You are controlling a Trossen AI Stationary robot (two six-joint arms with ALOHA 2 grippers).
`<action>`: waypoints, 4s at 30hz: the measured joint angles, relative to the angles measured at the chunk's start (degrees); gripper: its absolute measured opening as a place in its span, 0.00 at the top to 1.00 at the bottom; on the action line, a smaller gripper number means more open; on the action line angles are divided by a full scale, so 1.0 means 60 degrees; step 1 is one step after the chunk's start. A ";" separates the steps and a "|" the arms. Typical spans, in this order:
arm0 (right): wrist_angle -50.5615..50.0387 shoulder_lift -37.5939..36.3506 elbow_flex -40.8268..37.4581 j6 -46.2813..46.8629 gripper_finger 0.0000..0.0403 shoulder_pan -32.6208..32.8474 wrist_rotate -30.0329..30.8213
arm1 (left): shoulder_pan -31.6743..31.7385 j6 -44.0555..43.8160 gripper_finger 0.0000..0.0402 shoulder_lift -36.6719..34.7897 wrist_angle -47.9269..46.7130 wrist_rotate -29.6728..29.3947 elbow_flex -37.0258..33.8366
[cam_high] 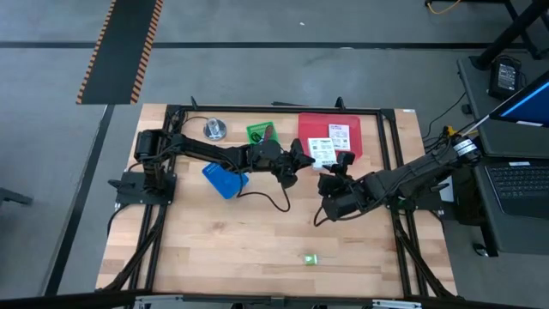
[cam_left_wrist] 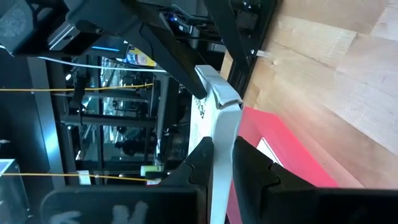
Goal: Pick and place items into bin
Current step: Put the white card reader box into the pink bin
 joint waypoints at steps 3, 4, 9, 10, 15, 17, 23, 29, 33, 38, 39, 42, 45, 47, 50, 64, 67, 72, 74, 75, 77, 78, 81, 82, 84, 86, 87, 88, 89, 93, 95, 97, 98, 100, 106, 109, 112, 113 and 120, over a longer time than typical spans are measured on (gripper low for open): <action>-0.0239 0.0000 0.0004 0.0014 0.72 -0.0007 0.0026 | -0.0010 0.0000 0.92 -0.0007 0.0003 0.0007 0.0000; -0.0296 0.0000 0.0004 0.0015 0.72 -0.0007 0.0031 | -0.0010 0.0000 0.92 -0.0011 0.0007 0.0010 0.0000; -0.0603 0.0000 0.0004 0.0006 0.72 -0.0004 0.0152 | -0.0010 -0.0026 0.92 -0.0018 0.0043 0.0234 0.0000; -0.0621 0.0000 0.0001 0.0003 0.72 -0.0004 0.0174 | -0.0010 -0.0034 0.92 -0.0018 0.0048 0.0301 0.0000; -0.0645 0.0000 0.0000 -0.0001 0.72 -0.0001 0.0375 | -0.0007 -0.0199 0.92 -0.0044 0.0069 0.0546 0.0000; -0.0711 0.0004 -0.0004 -0.0009 0.72 0.0004 0.0556 | -0.0001 -0.0281 0.92 -0.0046 0.0103 0.0680 0.0000; -0.0728 0.0004 -0.0011 -0.0210 0.76 0.0004 0.0804 | -0.0003 -0.0518 0.92 -0.0066 0.0119 0.0733 0.0000; -0.0739 0.0013 -0.0015 -0.0324 0.91 0.0007 0.0818 | -0.0010 -0.0582 0.92 -0.0066 0.0087 0.0665 0.0004; -0.0731 0.0015 -0.0015 -0.0339 0.98 -0.0004 0.0823 | -0.0032 -0.0759 0.88 -0.0066 0.0087 0.0337 0.0007; -0.0725 0.0015 -0.0015 -0.0209 0.98 -0.0007 0.0805 | -0.0036 -0.1042 0.81 -0.0066 0.0080 0.0283 0.0007; -0.0732 0.0015 -0.0015 -0.0208 0.99 -0.0010 0.0805 | -0.0039 -0.1042 0.79 -0.0066 0.0084 0.0275 0.0007; -0.0733 0.0015 -0.0015 -0.0178 0.99 -0.0007 0.0793 | -0.0046 -0.1109 0.76 -0.0140 0.0017 0.0154 0.0007; -0.0711 0.0011 -0.0015 -0.0138 1.00 -0.0007 0.0719 | -0.0047 -0.1390 0.73 -0.0389 -0.0152 0.0013 0.0007; -0.0749 0.0011 -0.0017 -0.0146 1.00 -0.0007 0.0563 | -0.0047 -0.1633 0.72 -0.0656 -0.0458 0.0034 0.0004; -0.0743 0.0011 -0.0018 -0.0161 1.00 -0.0004 0.0557 | -0.0084 -0.2063 0.72 -0.1225 -0.1270 0.0086 0.0015; -0.0740 0.0011 -0.0018 -0.0197 1.00 -0.0217 0.0554 | -0.0123 -0.5707 0.99 -0.2714 -0.5747 0.0217 0.0011; -0.0731 0.0011 -0.0018 -0.0191 1.00 -0.0305 0.0495 | -0.0293 -0.6321 0.99 -0.2667 -0.5972 0.0241 -0.0110; -0.0699 0.0011 -0.0018 -0.0219 1.00 -0.0339 0.0350 | -0.0839 -0.6591 0.99 -0.2591 -0.4381 -0.0147 -0.1300; -0.0702 0.0011 -0.0018 -0.0259 1.00 -0.0339 0.0350 | -0.1027 -0.6791 1.00 -0.2605 -0.3699 -0.0574 -0.1761; -0.0711 0.0011 -0.0018 -0.0259 1.00 -0.0339 0.0347 | -0.1105 -0.6948 1.00 -0.2610 -0.3394 -0.0682 -0.1997; -0.0715 0.0010 -0.0018 -0.0267 1.00 -0.0339 0.0350 | -0.1239 -0.7192 0.99 -0.2696 -0.2960 -0.0696 -0.2398; -0.0717 0.0007 -0.0018 -0.0272 1.00 -0.0356 0.0349 | -0.1295 -0.7317 0.99 -0.2737 -0.2663 -0.0686 -0.2547; -0.0753 0.0004 -0.0015 -0.0345 1.00 -0.0533 0.0313 | -0.1401 -0.7753 1.00 -0.3069 -0.2183 -0.0674 -0.3067; -0.0746 0.0004 -0.0015 -0.0438 1.00 -0.0649 0.0254 | -0.1424 -0.7861 1.00 -0.3177 -0.1996 -0.0685 -0.3254; -0.0721 0.0004 -0.0015 -0.0647 1.00 -0.0925 0.0065 | -0.1460 -0.8049 0.99 -0.3486 -0.1669 -0.0707 -0.3663; -0.0648 0.0004 -0.0015 -0.0943 1.00 -0.1268 -0.0097 | -0.1515 -0.8259 0.99 -0.3866 -0.1149 -0.0696 -0.4100; -0.0582 0.0004 -0.0015 -0.1086 1.00 -0.1439 -0.0179 | -0.1535 -0.8388 0.99 -0.4067 -0.0899 -0.0692 -0.4337; -0.0483 0.0004 -0.0015 -0.1292 1.00 -0.1640 -0.0206 | -0.1537 -0.8508 0.99 -0.4244 -0.0670 -0.0689 -0.4598; -0.0356 0.0004 -0.0015 -0.1550 1.00 -0.1833 -0.0230 | -0.1537 -0.8675 1.00 -0.4419 -0.0413 -0.0687 -0.4854; 0.0447 0.0004 -0.0015 -0.2652 1.00 -0.2630 -0.0886 | -0.1528 -0.9391 0.99 -0.5010 0.0292 -0.0736 -0.5841; 0.0823 0.0004 -0.0015 -0.3185 1.00 -0.3049 -0.1252 | -0.1529 -0.9677 0.99 -0.5205 0.0619 -0.0740 -0.6241; 0.1117 0.0004 -0.0015 -0.3715 1.00 -0.3464 -0.1561 | -0.1522 -0.9880 0.99 -0.5340 0.0816 -0.0751 -0.6528; 0.1265 0.0004 -0.0015 -0.3908 1.00 -0.3666 -0.1657 | -0.1522 -0.9941 0.99 -0.5377 0.0910 -0.0762 -0.6637; 0.1429 0.0004 -0.0015 -0.4224 1.00 -0.4042 -0.1822 | -0.1522 -1.0050 0.99 -0.5418 0.1141 -0.0741 -0.6791; 0.1652 0.0004 -0.0015 -0.4773 1.00 -0.4981 -0.2891 | -0.1529 -1.0247 0.99 -0.5421 0.1154 -0.0726 -0.6875; 0.1864 0.0004 -0.0015 -0.5103 1.00 -0.5320 -0.2988 | -0.1529 -1.0221 0.99 -0.5421 0.1150 -0.0726 -0.6876; 0.2266 0.0010 -0.0015 -0.5491 1.00 -0.5625 -0.3474 | -0.1529 -1.0182 0.99 -0.5421 0.1144 -0.0726 -0.6877; 0.2378 0.0039 -0.0011 -0.5601 1.00 -0.5714 -0.3629 | -0.1529 -1.0185 0.99 -0.5421 0.1147 -0.0726 -0.6874; 0.2403 0.0799 -0.0011 -0.5799 1.00 -0.6330 -0.4220 | -0.1529 -1.0086 0.99 -0.5417 0.1140 -0.0722 -0.6874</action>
